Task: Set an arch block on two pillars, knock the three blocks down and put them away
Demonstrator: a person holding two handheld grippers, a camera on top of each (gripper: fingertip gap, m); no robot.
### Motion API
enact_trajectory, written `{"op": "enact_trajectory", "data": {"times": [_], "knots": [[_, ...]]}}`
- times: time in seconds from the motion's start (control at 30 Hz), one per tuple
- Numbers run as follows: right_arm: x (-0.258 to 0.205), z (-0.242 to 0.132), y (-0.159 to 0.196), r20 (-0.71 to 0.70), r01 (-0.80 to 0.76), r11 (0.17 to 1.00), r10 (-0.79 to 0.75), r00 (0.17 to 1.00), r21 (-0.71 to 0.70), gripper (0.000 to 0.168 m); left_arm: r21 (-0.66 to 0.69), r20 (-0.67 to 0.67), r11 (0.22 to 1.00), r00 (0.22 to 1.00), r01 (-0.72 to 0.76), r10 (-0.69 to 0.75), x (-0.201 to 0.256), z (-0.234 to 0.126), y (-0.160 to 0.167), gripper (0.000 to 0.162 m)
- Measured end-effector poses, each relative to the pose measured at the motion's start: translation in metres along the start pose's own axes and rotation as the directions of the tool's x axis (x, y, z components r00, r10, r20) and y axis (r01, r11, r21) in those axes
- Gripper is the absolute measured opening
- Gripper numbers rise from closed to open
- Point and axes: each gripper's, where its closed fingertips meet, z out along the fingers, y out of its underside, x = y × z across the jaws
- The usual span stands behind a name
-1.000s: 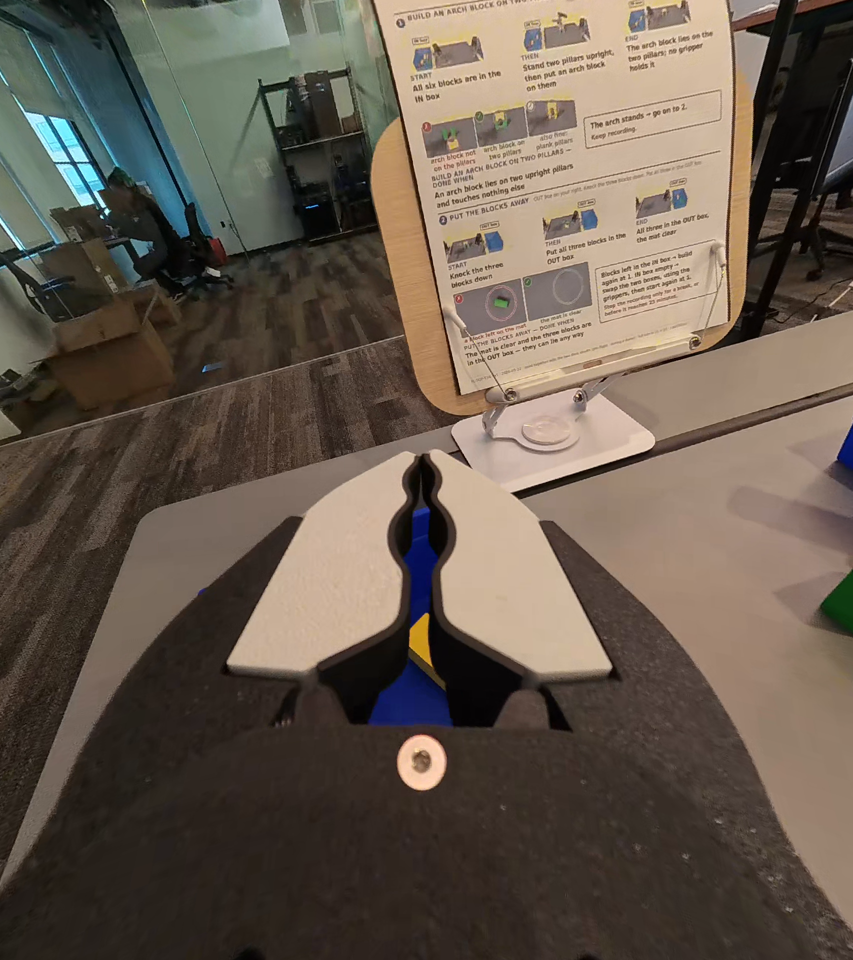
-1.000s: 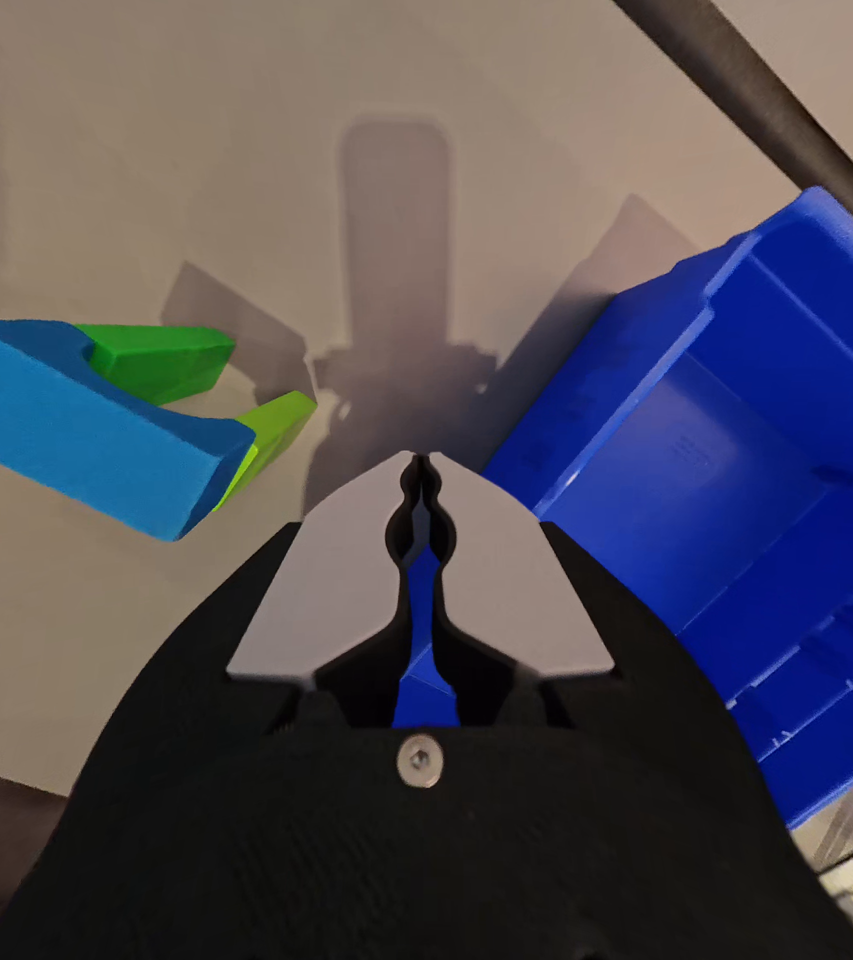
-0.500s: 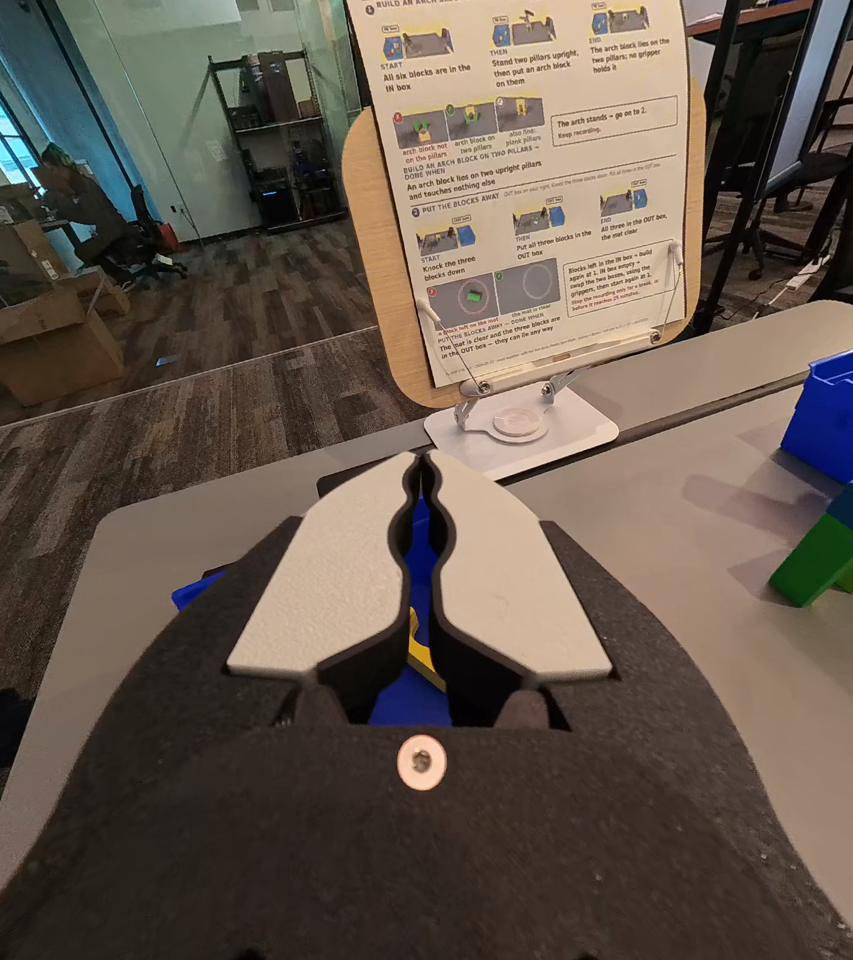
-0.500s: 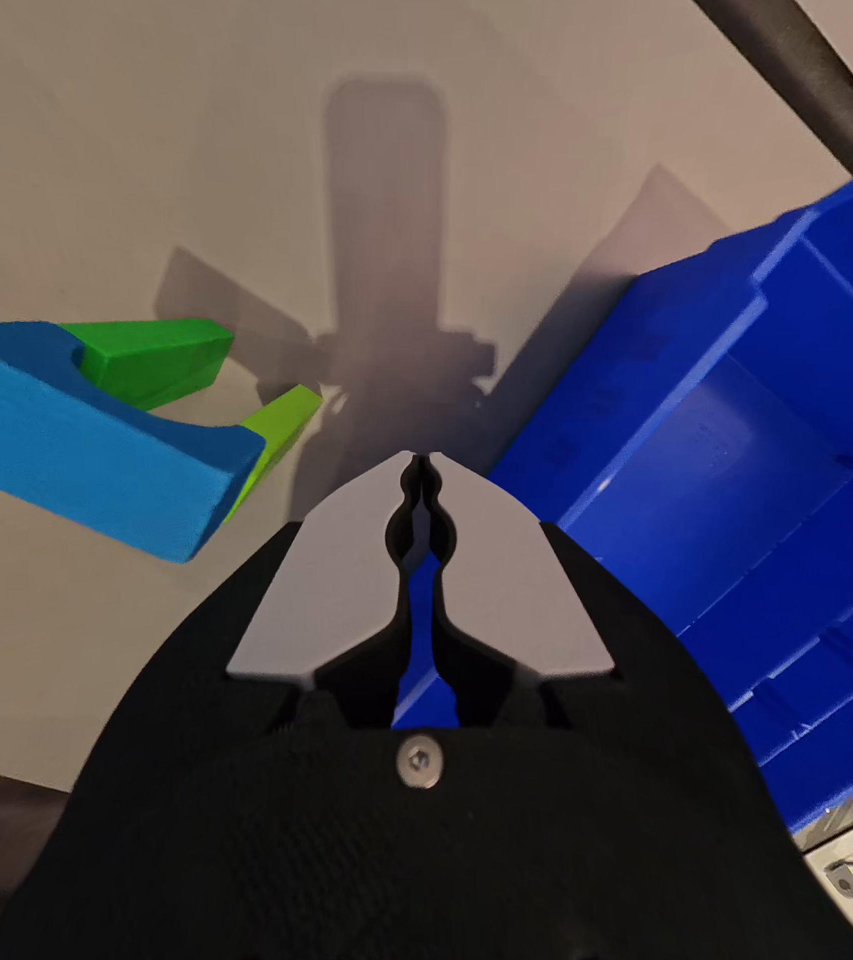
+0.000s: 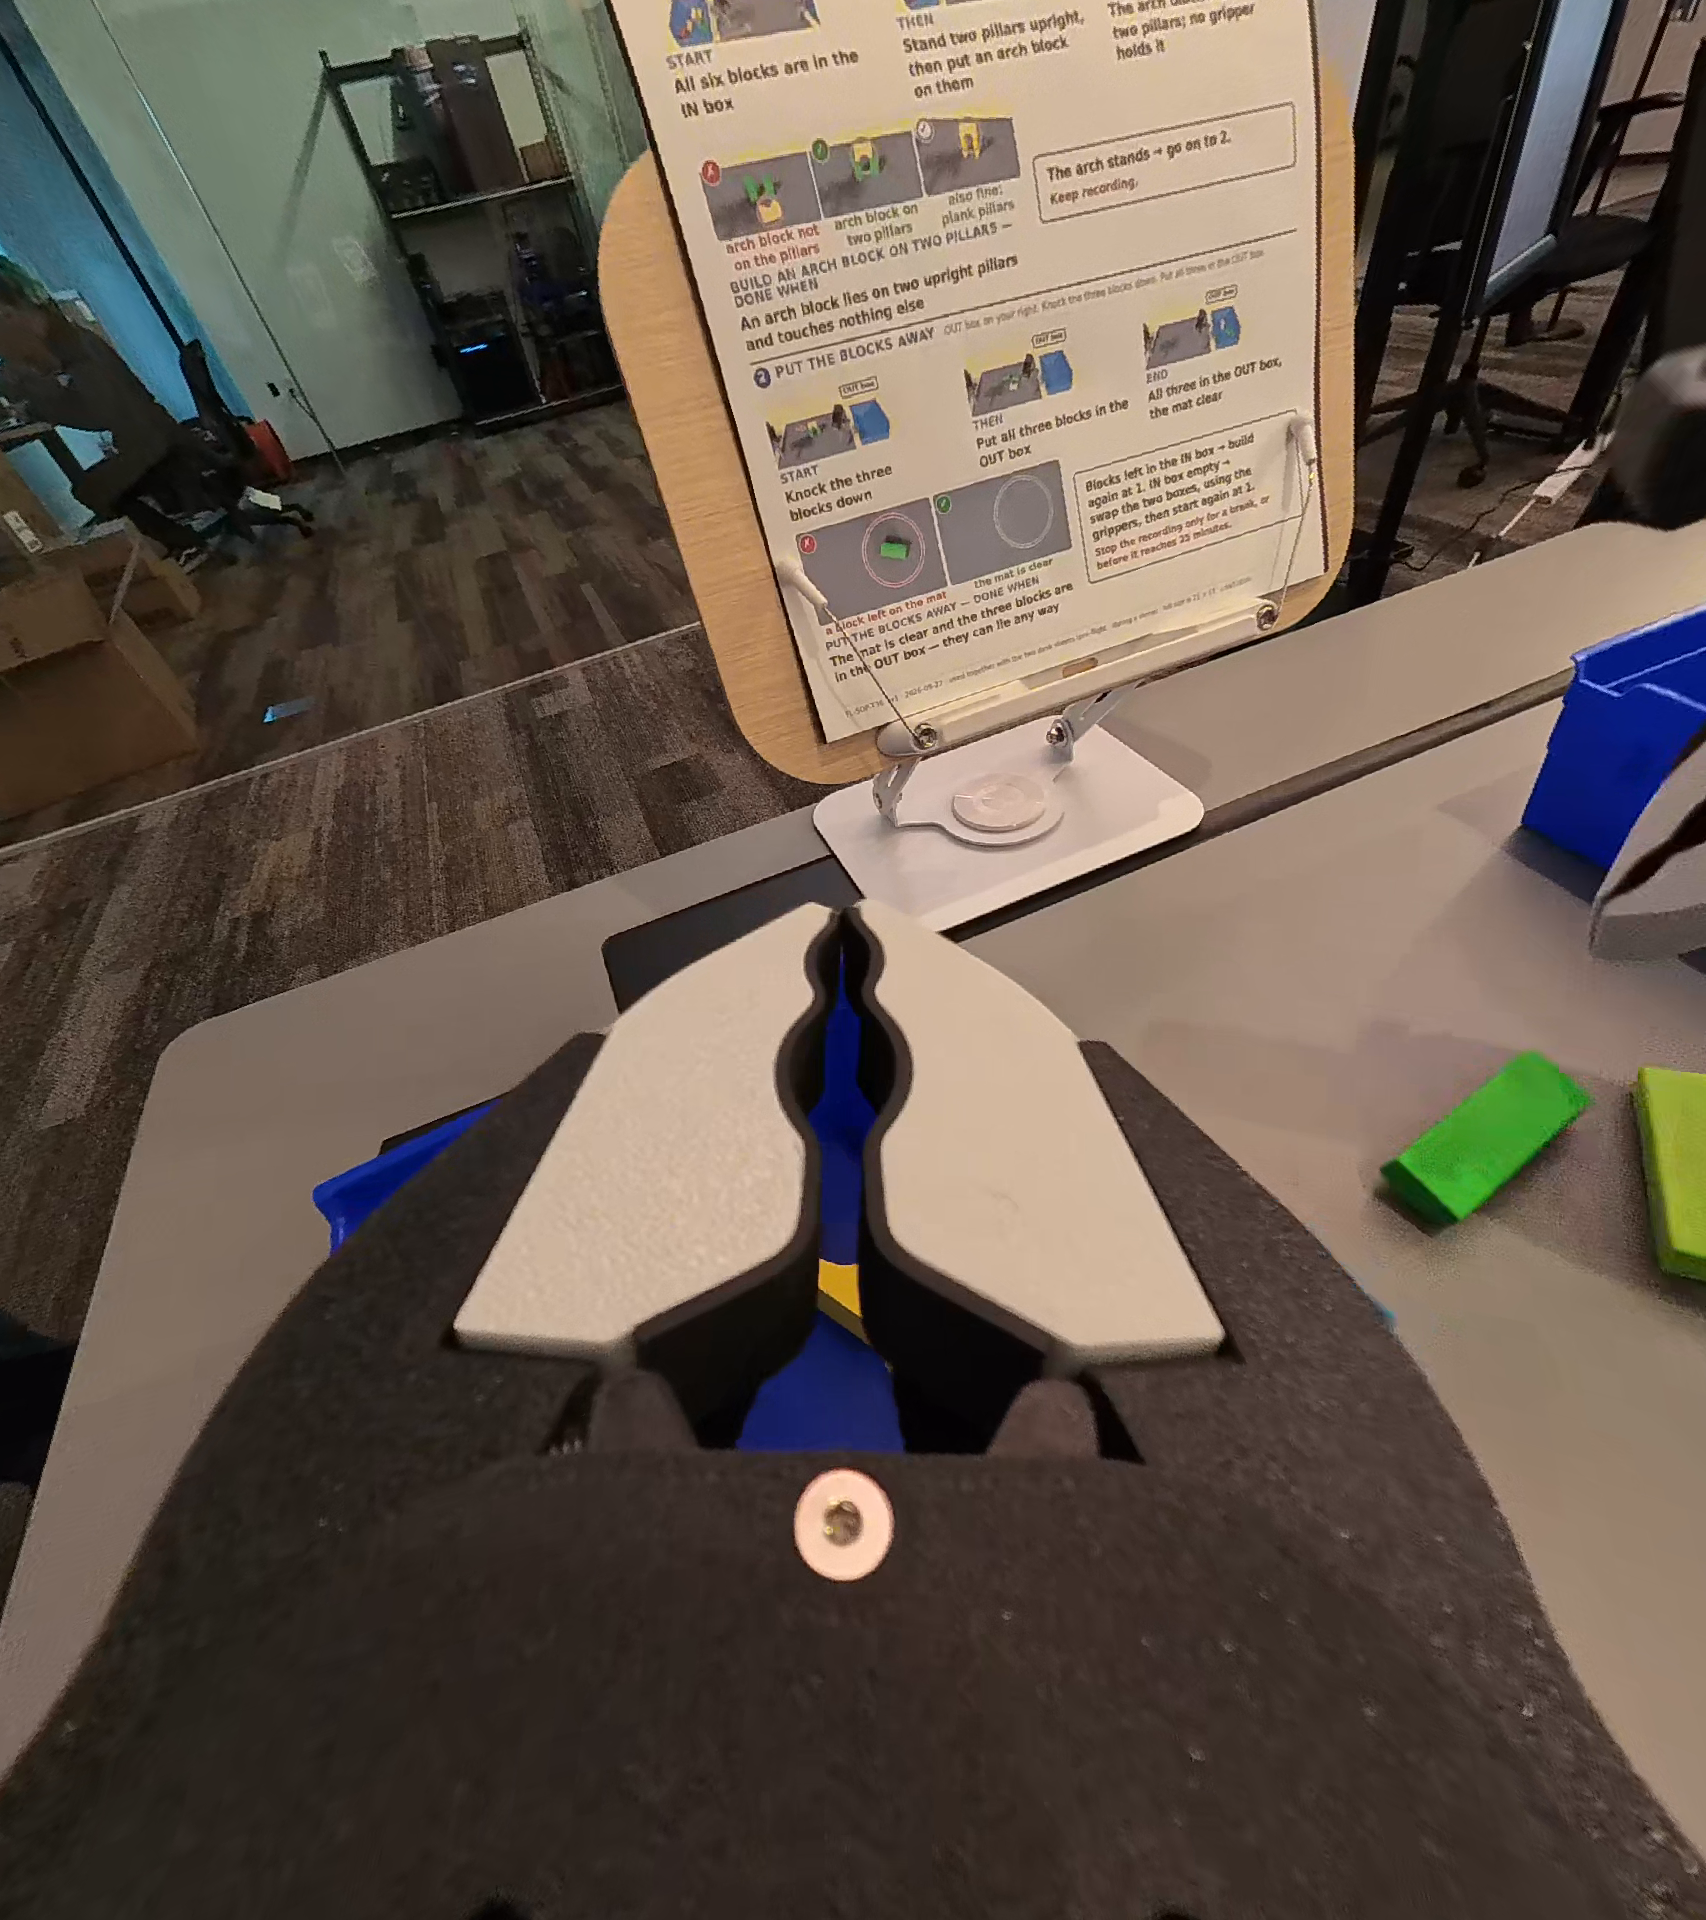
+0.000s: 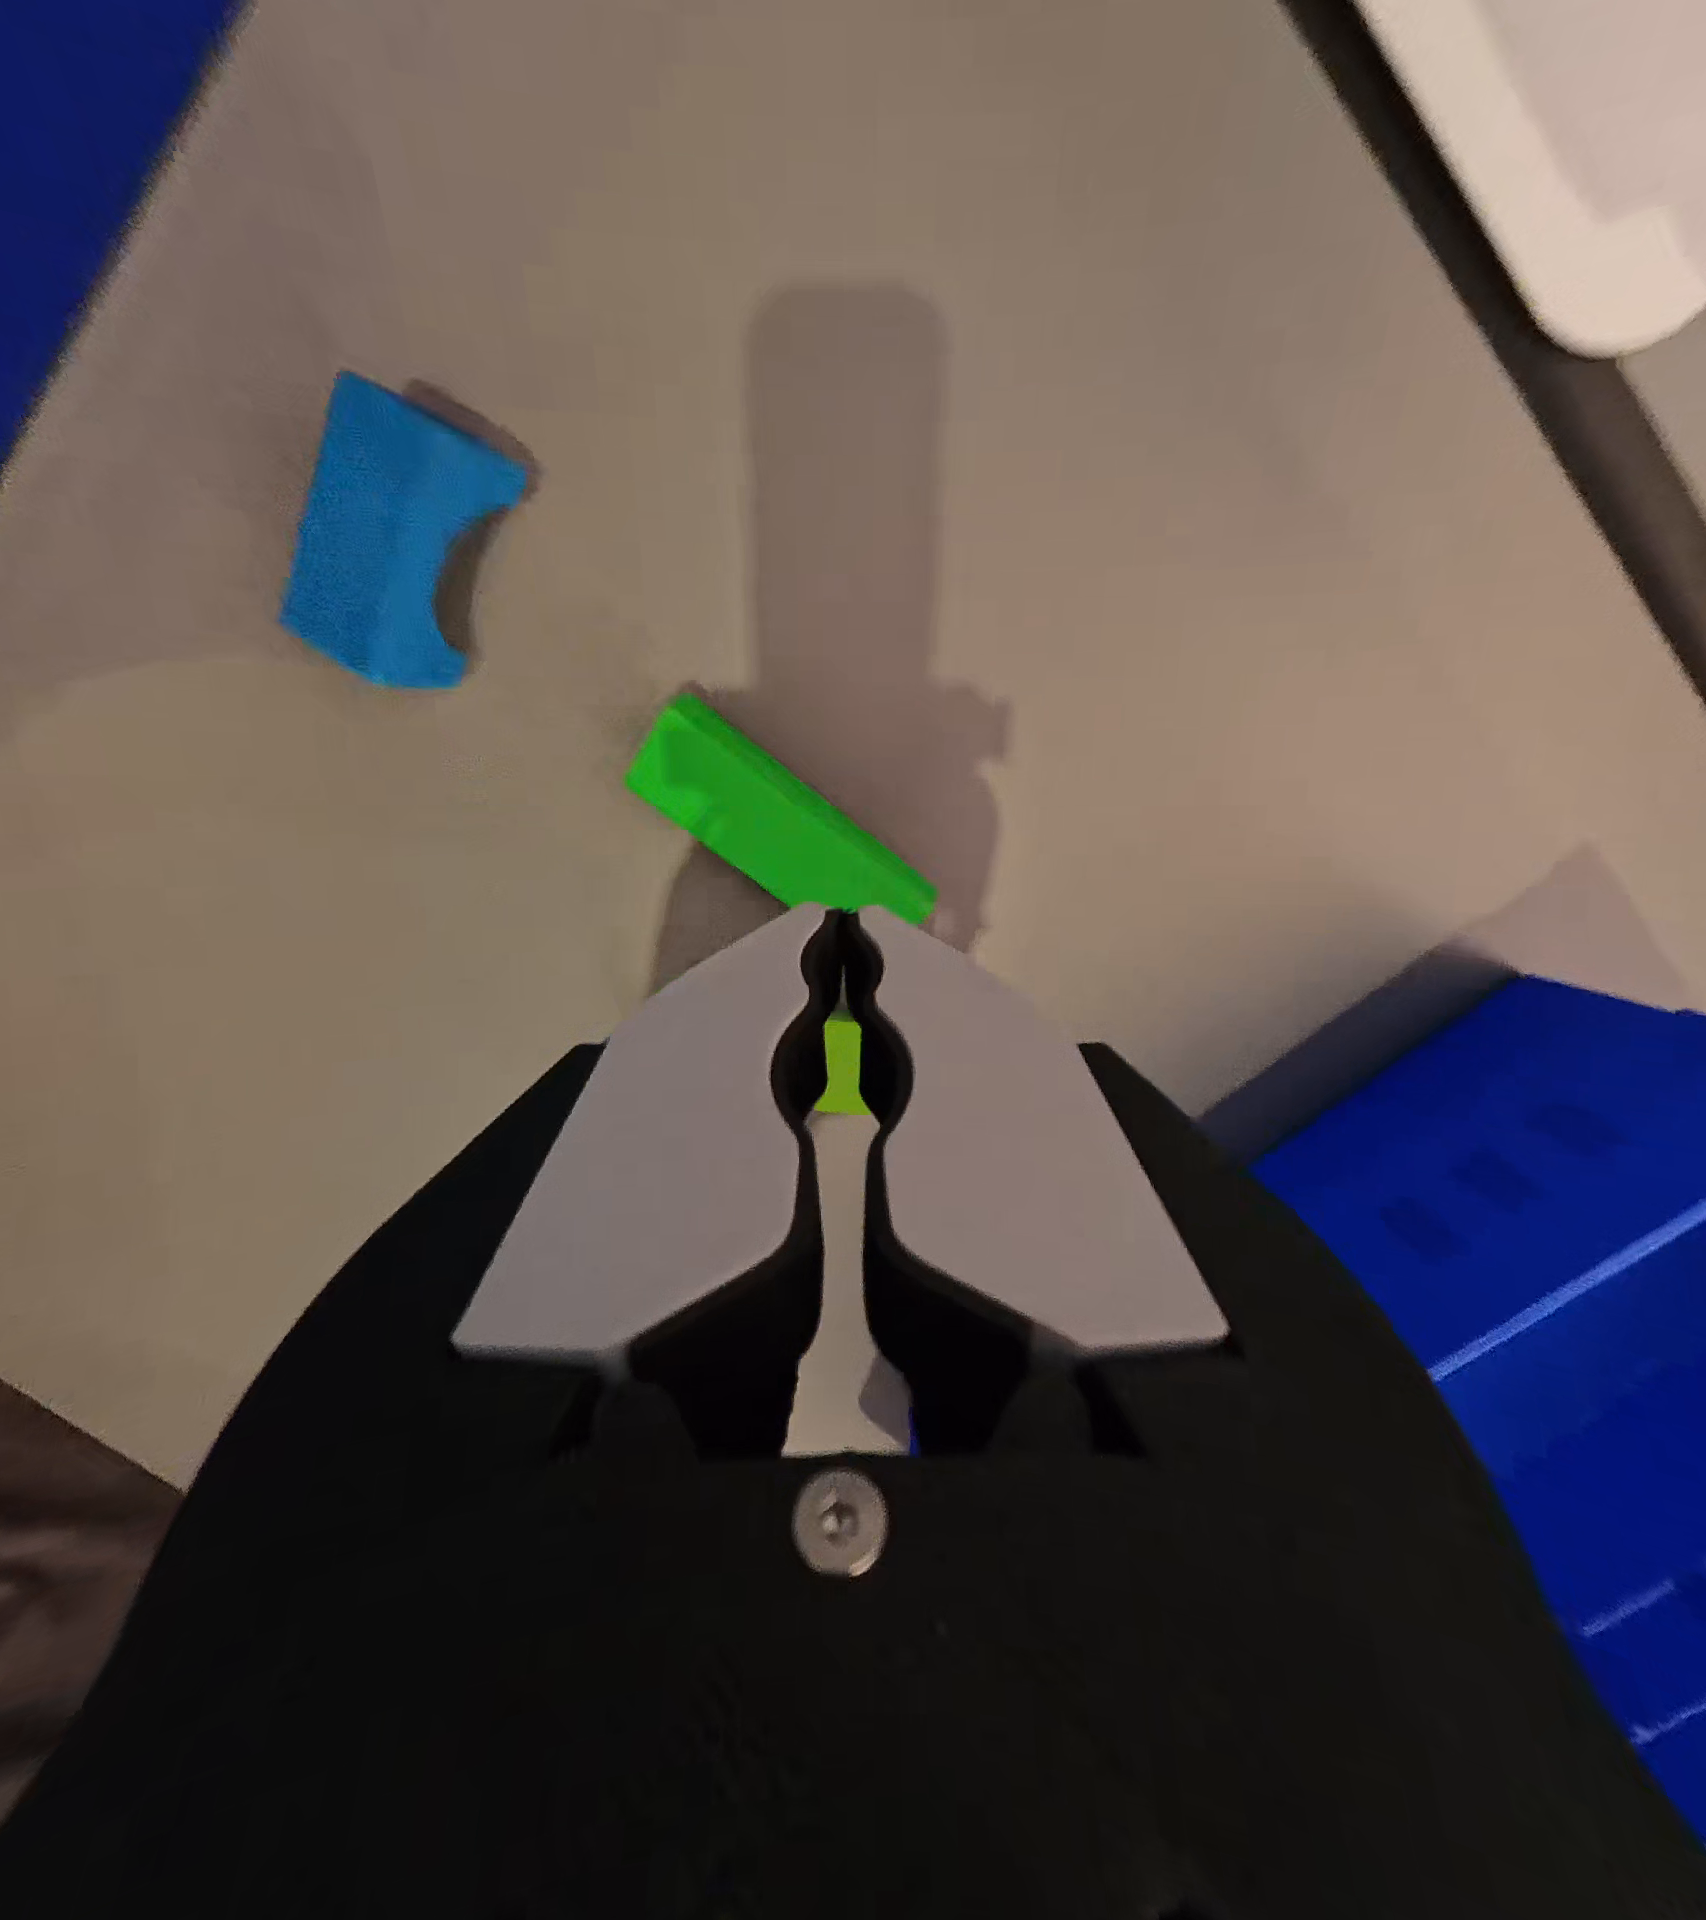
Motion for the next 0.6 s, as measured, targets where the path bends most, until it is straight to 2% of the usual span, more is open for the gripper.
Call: {"op": "enact_trajectory", "data": {"times": [0.17, 0.2, 0.33, 0.37, 0.5, 0.6], "knots": [[-0.025, -0.028, -0.006, -0.018, 0.115, 0.977, -0.114, 0.993, 0.182, 0.001, -0.019, -0.045, 1.0, 0.999, -0.009, 0.008, 0.007, 0.0, 0.002, 0.0], [-0.028, -0.03, -0.002, -0.034, 0.126, 0.968, -0.121, 0.992, 0.219, 0.007, -0.024, -0.053, 1.0, 0.999, -0.012, 0.01, 0.009, 0.0, 0.002, 0.0], [-0.041, -0.013, 0.027, -0.064, 0.152, 0.93, -0.139, 0.988, 0.334, 0.062, -0.038, -0.081, 0.999, 0.996, -0.034, 0.03, 0.017, 0.0, 0.003, 0.003], [-0.04, -0.003, 0.037, -0.08, 0.138, 0.928, -0.117, 0.99, 0.347, 0.07, -0.046, -0.093, 0.998, 0.995, -0.04, 0.036, 0.02, 0.0, 0.004, 0.004], [-0.032, 0.042, 0.074, -0.119, 0.076, 0.945, -0.04, 0.992, 0.317, 0.091, -0.053, -0.105, 0.997, 0.993, -0.058, 0.052, 0.024, -0.002, 0.004, 0.006], [-0.017, 0.06, 0.086, -0.139, 0.025, 0.953, 0.019, 0.99, 0.301, 0.101, -0.051, -0.116, 0.997, 0.992, -0.063, 0.057, 0.026, -0.004, 0.002, 0.006]]}}
